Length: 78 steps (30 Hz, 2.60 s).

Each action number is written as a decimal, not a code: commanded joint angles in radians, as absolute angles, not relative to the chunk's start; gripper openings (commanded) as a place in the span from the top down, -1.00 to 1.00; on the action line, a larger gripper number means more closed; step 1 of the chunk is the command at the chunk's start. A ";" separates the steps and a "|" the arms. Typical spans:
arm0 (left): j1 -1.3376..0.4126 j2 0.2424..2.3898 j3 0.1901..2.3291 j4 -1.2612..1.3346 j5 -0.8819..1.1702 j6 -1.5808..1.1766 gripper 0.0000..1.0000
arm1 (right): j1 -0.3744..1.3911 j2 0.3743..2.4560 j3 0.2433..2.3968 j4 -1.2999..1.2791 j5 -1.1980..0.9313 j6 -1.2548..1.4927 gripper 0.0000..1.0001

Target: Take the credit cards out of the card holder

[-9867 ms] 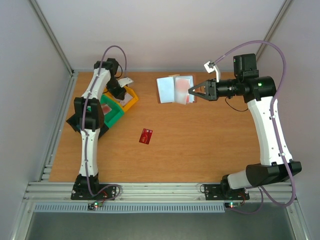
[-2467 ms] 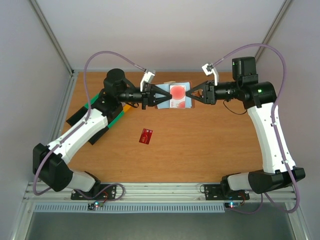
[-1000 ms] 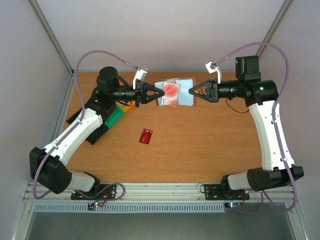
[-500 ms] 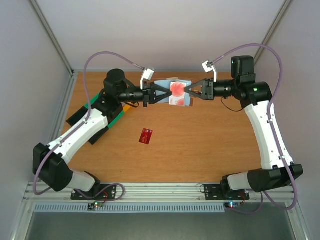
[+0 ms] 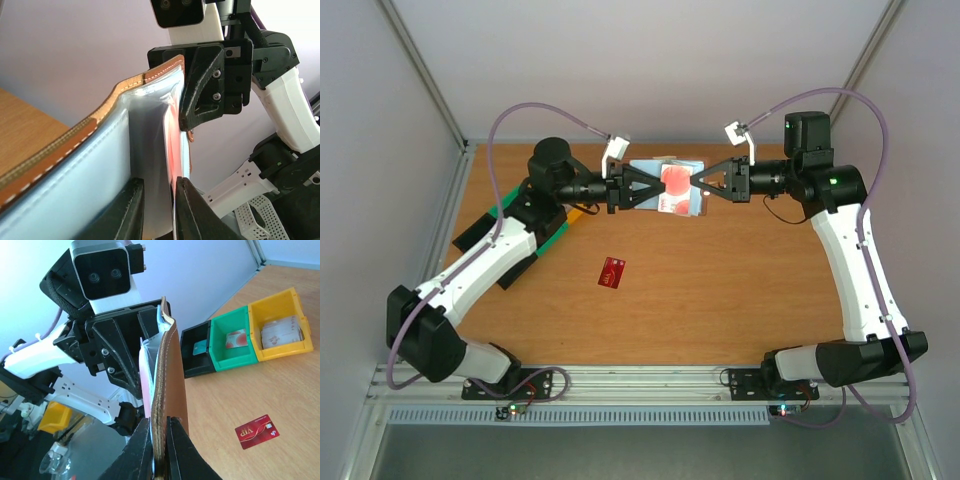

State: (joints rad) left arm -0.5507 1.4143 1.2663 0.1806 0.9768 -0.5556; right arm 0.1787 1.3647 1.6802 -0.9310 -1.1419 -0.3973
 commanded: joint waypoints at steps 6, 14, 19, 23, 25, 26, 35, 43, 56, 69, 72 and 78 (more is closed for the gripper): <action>-0.551 1.435 1.316 0.235 0.979 -0.563 0.99 | 0.186 1.353 1.731 -0.964 -1.191 -0.442 0.98; -0.433 1.384 1.308 0.061 0.968 -0.513 1.00 | 0.087 1.352 1.717 -1.004 -1.160 -0.466 0.98; -0.357 1.359 1.347 -0.159 0.993 -0.339 0.99 | 0.048 1.371 1.731 -1.036 -1.091 -0.470 0.97; -0.236 1.369 1.424 -0.531 0.982 -0.067 0.99 | 0.046 1.390 1.751 -1.046 -1.087 -0.462 0.98; -0.141 1.406 1.492 -0.786 0.918 0.213 0.99 | 0.046 1.389 1.756 -1.054 -1.093 -0.469 0.98; -0.096 1.436 1.534 -0.892 0.875 0.313 1.00 | 0.046 1.388 1.755 -1.057 -1.094 -0.474 0.97; 0.087 1.831 1.906 -1.352 0.403 0.860 1.00 | 0.046 1.386 1.745 -1.052 -1.122 -0.476 0.98; 0.105 2.088 2.150 -1.500 0.261 0.901 1.00 | 0.046 1.362 1.737 -1.064 -1.119 -0.480 0.98; 0.106 2.250 2.144 -1.458 0.233 0.907 0.99 | 0.046 1.375 1.750 -1.077 -1.123 -0.481 0.97; 0.105 2.311 2.123 -1.353 0.194 0.871 0.99 | 0.046 1.378 1.758 -1.089 -1.129 -0.481 0.97; 0.105 2.307 2.109 -1.315 0.183 0.862 0.99 | 0.046 1.380 1.765 -1.104 -1.131 -0.490 0.98; 0.106 2.323 2.111 -1.261 0.063 0.866 0.70 | 0.046 1.384 1.774 -1.109 -1.133 -0.492 0.97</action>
State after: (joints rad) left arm 0.1043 2.3165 2.1078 -1.3552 0.1455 0.8738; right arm 0.0505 1.3808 1.7344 -1.1023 -1.1000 -0.4763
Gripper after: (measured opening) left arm 0.067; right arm 0.053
